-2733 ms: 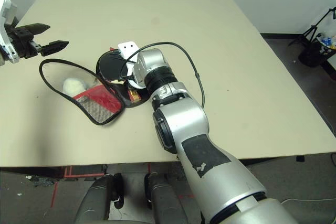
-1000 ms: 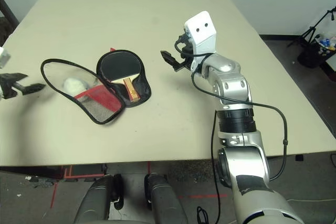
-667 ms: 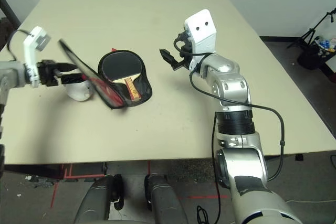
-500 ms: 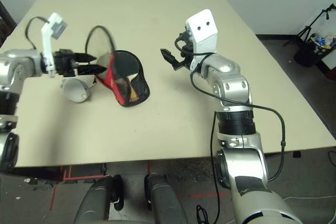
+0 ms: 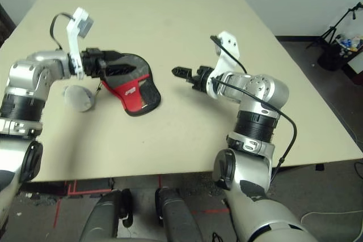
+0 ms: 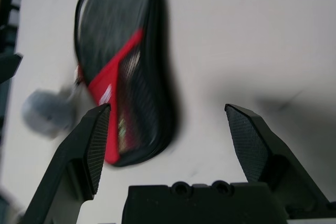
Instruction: Store the ping-pong paddle in its case and zip it.
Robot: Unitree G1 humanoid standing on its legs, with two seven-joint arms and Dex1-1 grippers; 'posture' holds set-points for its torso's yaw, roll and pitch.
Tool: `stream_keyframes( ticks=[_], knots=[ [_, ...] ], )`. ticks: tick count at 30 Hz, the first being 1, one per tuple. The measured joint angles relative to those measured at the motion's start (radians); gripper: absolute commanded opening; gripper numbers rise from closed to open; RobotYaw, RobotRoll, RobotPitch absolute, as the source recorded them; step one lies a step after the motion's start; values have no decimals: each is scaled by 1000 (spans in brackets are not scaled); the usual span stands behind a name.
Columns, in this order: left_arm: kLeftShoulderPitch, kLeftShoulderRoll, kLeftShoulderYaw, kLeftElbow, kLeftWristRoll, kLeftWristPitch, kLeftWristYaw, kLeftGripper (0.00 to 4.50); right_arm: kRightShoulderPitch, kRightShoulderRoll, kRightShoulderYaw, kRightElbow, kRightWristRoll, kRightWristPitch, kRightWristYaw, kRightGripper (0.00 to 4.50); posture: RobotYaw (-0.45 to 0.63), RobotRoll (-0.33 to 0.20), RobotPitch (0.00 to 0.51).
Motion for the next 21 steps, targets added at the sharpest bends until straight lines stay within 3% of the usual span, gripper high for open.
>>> stream_keyframes(
  ticks=[8, 21],
  knots=[
    [52, 8, 38, -60, -31, 20, 61, 4500, 35, 66, -9, 1, -1, 7, -29, 4482, -43, 0, 175],
    [59, -18, 42, -99, -69, 21, 135, 4500, 31, 95, 41, 125, 0, -73, -27, 4482, -9, 0, 164]
  ],
)
